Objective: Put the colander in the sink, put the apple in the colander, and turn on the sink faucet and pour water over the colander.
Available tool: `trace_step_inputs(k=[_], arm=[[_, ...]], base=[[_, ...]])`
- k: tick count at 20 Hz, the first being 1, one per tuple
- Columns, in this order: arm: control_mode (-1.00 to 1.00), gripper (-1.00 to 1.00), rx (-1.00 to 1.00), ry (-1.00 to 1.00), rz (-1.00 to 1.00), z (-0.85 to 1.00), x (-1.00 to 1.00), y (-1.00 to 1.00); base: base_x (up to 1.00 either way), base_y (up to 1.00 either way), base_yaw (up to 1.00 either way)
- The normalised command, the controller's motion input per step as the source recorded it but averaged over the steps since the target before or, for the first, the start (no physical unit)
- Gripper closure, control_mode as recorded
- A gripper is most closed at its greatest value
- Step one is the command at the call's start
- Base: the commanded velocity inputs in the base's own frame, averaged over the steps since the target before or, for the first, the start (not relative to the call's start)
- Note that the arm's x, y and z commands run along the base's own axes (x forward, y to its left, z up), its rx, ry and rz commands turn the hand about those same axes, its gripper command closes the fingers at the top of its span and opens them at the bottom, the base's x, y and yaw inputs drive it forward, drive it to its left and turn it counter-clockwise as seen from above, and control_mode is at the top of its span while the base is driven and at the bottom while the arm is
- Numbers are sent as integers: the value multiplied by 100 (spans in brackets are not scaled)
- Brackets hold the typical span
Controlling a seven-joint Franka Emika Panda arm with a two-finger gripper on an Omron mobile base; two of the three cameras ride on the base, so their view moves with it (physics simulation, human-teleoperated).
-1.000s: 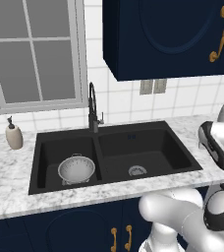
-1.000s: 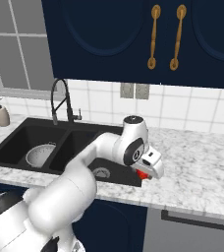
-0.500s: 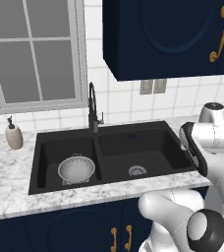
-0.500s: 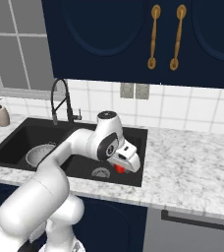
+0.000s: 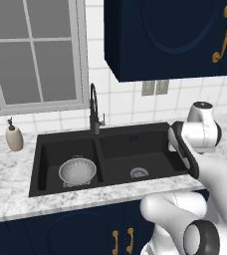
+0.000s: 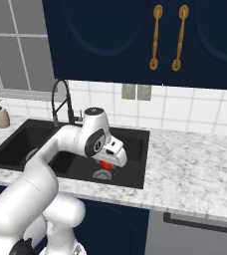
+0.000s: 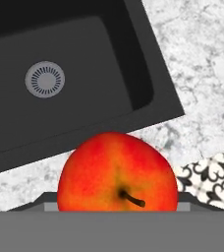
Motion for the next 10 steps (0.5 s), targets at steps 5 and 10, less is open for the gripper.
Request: trace_step_inputs(k=[5,10], arm=[[-100,100,0,1,7,0,14,81],[-100,100,0,4,3,0,1,91]], base=[[0,0,0],[0,0,0]])
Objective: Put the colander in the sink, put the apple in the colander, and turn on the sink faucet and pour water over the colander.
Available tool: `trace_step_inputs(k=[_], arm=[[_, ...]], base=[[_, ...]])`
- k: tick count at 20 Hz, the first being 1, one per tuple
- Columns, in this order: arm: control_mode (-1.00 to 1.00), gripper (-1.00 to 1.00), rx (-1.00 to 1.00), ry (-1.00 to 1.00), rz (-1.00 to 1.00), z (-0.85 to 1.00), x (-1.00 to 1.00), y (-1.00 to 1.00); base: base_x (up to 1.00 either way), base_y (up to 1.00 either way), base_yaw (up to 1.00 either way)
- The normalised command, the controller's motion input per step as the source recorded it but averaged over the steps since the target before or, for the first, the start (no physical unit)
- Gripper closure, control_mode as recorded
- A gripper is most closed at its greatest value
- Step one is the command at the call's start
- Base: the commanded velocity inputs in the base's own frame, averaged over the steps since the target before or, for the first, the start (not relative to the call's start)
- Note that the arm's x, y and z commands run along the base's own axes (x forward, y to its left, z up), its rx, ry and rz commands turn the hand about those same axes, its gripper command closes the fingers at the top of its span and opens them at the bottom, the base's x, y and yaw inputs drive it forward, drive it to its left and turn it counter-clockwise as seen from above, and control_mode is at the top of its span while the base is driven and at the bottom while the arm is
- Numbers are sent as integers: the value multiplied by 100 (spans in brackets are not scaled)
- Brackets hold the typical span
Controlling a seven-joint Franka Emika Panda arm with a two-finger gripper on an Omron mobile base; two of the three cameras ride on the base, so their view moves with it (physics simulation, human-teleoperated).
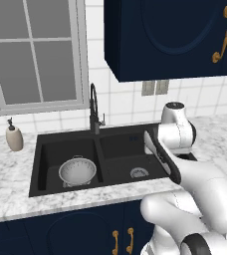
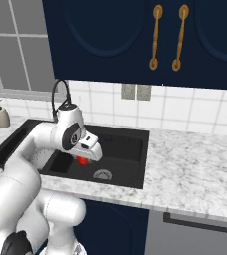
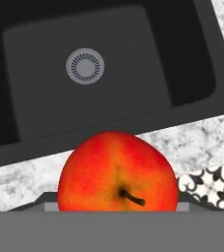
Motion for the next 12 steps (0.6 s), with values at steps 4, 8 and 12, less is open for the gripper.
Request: trace_step_inputs(k=[4,8,12], arm=[[-100,100,0,5,3,0,2,96],[-100,100,0,8,2,0,3,96],[-100,100,0,6,0,-6,24,98]], base=[[0,0,0],[0,0,0],[0,0,0]])
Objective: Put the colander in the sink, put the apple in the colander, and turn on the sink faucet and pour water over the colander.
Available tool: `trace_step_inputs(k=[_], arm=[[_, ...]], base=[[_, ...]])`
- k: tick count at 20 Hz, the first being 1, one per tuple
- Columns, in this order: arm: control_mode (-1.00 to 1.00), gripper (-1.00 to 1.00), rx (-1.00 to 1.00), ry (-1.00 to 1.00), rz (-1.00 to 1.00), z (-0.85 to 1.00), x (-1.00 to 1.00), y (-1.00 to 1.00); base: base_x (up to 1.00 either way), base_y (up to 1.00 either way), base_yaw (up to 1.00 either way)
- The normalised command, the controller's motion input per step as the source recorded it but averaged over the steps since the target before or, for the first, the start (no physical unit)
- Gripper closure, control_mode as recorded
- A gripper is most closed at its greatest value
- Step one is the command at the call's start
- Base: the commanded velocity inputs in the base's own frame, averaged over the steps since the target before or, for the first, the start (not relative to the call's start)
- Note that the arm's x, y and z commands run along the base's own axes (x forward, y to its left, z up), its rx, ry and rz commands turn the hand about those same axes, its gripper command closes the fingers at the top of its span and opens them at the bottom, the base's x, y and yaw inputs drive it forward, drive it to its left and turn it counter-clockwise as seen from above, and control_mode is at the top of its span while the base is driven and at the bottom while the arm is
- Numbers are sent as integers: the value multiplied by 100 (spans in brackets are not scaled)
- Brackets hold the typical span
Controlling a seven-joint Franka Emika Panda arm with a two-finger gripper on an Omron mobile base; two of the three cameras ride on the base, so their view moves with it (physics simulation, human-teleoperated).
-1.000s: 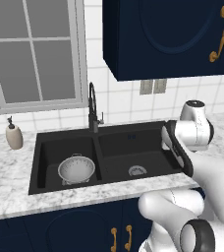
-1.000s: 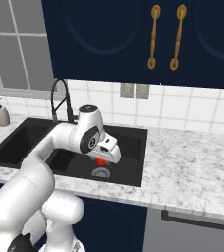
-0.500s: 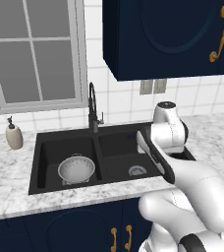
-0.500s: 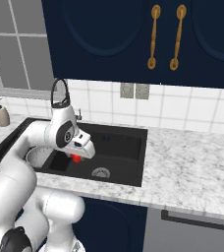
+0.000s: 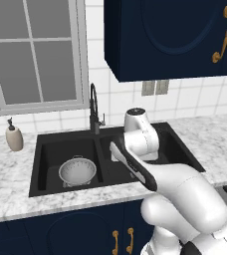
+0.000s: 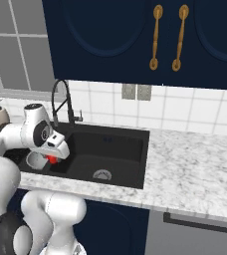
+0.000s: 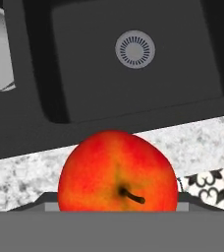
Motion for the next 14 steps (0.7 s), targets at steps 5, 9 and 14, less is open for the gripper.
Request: trace_step_inputs(k=[5,9,14], arm=[[-100,100,0,7,0,-10,21,99],[-100,100,0,5,0,-4,31,98],[-100,100,0,2,0,0,49,77]], base=[[0,0,0],[0,0,0],[0,0,0]])
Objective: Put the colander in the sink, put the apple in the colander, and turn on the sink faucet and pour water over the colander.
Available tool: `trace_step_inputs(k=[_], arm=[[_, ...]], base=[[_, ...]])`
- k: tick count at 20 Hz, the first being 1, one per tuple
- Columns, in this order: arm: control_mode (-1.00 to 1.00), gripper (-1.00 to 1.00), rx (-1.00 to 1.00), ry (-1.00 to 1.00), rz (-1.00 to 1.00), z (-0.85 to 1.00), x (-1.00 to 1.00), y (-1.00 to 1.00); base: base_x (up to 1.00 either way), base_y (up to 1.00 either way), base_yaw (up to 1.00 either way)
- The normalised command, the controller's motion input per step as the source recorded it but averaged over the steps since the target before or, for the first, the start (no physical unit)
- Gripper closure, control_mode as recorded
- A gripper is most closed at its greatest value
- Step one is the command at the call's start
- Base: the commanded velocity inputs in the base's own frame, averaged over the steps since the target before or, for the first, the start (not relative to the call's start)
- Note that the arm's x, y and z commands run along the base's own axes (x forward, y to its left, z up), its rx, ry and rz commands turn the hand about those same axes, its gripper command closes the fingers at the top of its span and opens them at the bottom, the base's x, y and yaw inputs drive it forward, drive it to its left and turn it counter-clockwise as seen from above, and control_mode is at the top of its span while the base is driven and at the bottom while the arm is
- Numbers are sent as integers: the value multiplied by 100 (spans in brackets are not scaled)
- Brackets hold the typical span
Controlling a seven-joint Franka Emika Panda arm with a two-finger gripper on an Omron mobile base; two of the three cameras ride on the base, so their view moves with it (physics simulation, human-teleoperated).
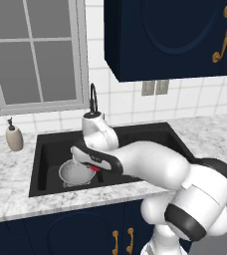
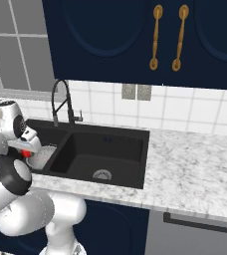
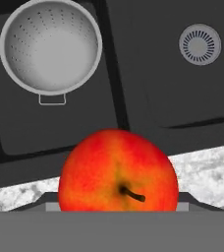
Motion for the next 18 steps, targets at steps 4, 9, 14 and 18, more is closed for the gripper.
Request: trace_step_inputs(k=[4,9,14,18], arm=[[-100,100,0,0,-12,0,51,40],[-100,100,0,0,-19,-15,30,13],[-100,100,0,0,-19,-34,14,7],[-100,100,0,0,-13,-40,19,6]], base=[[0,0,0],[0,0,0],[0,0,0],[0,0,0]])
